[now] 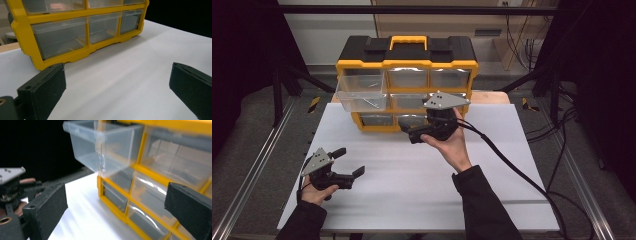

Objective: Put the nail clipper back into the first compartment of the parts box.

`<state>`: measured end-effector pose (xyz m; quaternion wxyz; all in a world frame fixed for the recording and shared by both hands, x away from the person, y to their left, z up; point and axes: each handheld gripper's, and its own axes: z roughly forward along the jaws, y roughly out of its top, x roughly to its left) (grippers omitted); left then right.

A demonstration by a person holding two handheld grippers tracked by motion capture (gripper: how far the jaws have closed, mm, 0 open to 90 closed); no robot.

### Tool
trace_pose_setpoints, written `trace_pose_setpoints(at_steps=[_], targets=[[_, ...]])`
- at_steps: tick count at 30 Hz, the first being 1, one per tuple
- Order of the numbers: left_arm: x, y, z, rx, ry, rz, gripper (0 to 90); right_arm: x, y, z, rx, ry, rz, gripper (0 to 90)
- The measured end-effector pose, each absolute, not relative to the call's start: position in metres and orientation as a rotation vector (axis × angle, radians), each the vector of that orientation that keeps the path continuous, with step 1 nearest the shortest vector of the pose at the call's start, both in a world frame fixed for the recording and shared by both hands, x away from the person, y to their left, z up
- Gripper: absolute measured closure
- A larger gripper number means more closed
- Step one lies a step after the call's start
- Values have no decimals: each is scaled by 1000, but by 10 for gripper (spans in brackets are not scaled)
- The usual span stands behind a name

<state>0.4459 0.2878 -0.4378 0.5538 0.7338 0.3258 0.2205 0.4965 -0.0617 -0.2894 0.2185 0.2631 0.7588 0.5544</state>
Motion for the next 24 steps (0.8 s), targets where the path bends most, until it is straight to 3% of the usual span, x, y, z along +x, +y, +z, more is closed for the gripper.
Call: trace_pose_setpoints(at_steps=[24], targets=[[446,286,-439,1742,771,520,6,478,-141,-379,871,2148,1507,25]])
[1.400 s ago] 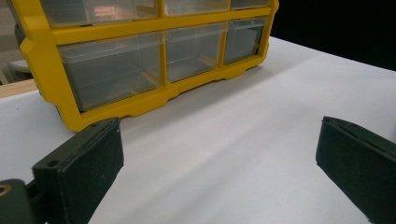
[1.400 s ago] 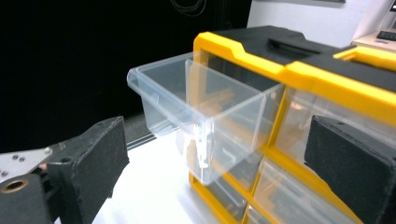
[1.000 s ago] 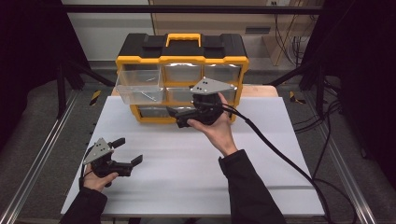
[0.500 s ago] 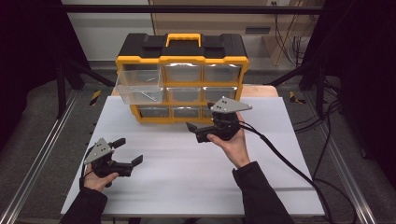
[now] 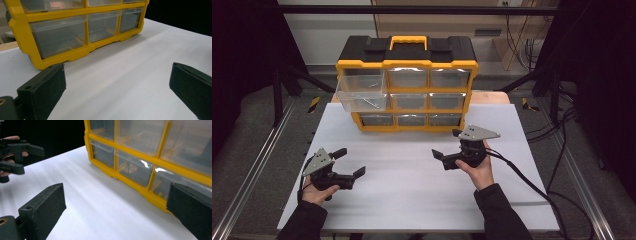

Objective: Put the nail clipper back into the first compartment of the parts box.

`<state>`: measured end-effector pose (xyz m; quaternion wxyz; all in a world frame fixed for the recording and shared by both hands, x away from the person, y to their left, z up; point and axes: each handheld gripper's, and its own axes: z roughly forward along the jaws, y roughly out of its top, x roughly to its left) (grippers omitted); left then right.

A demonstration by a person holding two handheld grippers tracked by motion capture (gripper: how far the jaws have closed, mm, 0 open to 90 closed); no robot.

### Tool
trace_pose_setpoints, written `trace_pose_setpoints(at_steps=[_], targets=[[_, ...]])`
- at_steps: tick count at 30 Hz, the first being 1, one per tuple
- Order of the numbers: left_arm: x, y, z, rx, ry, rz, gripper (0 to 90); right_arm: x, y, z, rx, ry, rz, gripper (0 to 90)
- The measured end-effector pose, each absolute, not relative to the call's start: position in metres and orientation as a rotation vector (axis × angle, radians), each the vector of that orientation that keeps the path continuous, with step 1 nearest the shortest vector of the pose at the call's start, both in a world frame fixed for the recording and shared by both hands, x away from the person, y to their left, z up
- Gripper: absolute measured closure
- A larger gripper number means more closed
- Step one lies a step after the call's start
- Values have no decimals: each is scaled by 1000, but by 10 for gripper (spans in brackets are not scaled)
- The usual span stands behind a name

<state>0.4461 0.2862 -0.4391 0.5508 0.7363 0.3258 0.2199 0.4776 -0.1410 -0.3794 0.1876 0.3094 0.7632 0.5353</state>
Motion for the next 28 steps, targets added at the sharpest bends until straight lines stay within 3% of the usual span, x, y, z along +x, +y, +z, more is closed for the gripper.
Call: trace_pose_setpoints(at_steps=[14,28], targets=[[446,285,-440,1749,766,517,6,463,-181,-421,909,2129,1514,17],[447,282,-442,1762,767,515,7,453,-216,-437,946,2057,1552,17]])
